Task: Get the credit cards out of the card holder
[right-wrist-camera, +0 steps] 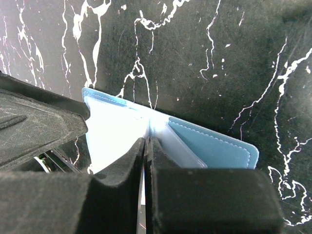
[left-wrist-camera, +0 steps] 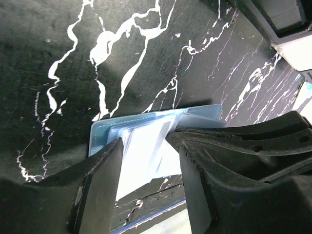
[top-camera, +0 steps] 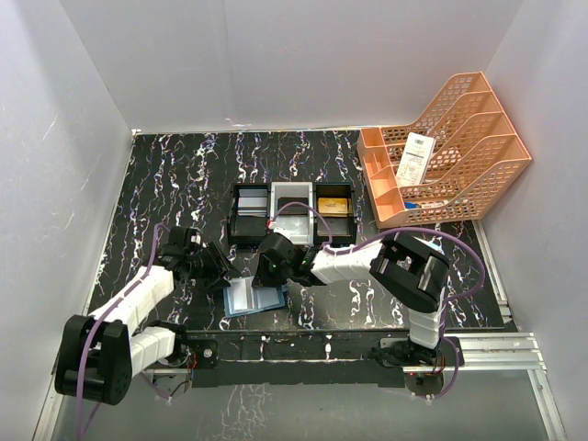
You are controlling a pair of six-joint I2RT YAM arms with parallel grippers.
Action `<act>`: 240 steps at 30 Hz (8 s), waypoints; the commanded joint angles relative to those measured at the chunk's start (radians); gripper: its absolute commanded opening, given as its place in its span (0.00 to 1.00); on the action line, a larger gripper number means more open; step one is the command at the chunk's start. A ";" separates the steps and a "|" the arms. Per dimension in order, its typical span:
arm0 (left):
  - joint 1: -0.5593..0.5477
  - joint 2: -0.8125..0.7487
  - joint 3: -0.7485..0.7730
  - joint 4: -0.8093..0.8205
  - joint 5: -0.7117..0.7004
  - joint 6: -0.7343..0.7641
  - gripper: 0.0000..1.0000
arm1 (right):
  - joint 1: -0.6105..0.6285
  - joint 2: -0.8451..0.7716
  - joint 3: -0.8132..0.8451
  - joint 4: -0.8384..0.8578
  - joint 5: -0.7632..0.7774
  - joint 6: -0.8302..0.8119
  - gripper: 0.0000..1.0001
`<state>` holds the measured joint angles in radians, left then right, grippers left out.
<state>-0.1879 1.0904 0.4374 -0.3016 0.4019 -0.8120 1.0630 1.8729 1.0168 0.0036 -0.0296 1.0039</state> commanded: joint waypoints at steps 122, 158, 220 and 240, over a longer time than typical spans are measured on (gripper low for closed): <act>-0.229 0.036 0.065 0.062 0.076 -0.084 0.31 | -0.029 -0.540 -0.205 -0.121 0.239 0.005 0.72; -0.323 -0.013 0.100 -0.025 -0.098 -0.157 0.56 | -0.046 -0.580 -0.316 0.100 0.013 0.028 0.43; -0.324 0.025 -0.151 0.302 -0.013 -0.263 0.26 | -0.087 -0.172 -0.287 -0.005 -0.122 0.145 0.38; -0.324 -0.013 -0.108 0.163 -0.048 -0.227 0.00 | -0.100 -0.173 -0.292 -0.008 -0.124 0.137 0.38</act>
<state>-0.5079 1.0992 0.3016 -0.0341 0.3775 -1.0695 0.9722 1.6764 0.7563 0.0811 -0.2123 1.1664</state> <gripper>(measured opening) 0.047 0.371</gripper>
